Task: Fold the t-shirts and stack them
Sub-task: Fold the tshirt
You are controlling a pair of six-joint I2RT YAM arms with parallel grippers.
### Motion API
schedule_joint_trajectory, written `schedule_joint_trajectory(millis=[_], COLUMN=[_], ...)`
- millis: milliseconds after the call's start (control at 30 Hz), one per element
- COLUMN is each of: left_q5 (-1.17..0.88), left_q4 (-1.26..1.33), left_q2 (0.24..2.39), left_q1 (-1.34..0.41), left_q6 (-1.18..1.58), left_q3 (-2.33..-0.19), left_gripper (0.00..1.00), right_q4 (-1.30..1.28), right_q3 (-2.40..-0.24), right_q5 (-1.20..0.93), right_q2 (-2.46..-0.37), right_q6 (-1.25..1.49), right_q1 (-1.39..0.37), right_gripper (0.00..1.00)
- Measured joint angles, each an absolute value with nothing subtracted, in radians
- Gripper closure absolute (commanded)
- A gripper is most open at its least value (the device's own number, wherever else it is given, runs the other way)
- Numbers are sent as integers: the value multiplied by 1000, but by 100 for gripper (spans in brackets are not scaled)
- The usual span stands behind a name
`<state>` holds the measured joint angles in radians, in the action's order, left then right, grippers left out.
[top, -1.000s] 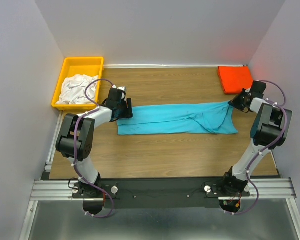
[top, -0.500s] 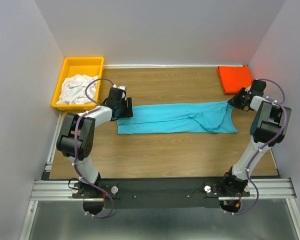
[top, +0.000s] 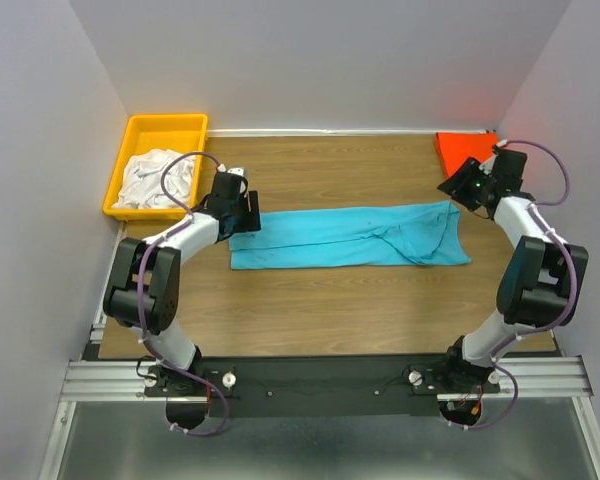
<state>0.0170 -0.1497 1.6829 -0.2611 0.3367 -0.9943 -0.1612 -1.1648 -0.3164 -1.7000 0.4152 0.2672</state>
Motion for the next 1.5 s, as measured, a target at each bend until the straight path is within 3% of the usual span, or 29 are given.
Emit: schedule_joint_trajectory(millis=[267, 600, 1067, 1500], left_q5=[30, -25, -96, -138], left_q4=[-157, -59, -39, -15], left_q2=[1502, 1264, 1276, 1348], left_q1=[-262, -262, -262, -264], left_q6=[299, 223, 218, 225], left_q3=[-994, -894, -810, -813], left_gripper=[23, 23, 23, 23], right_q4=[-168, -176, -151, -144], right_q3=[-1032, -1029, -1039, -844], right_q5=[-403, -508, -631, -736], right_q2=[-1633, -1737, -1811, -1707], right_q6=[369, 297, 253, 297], right_q1=[74, 30, -34, -111], right_gripper=[22, 21, 21, 21])
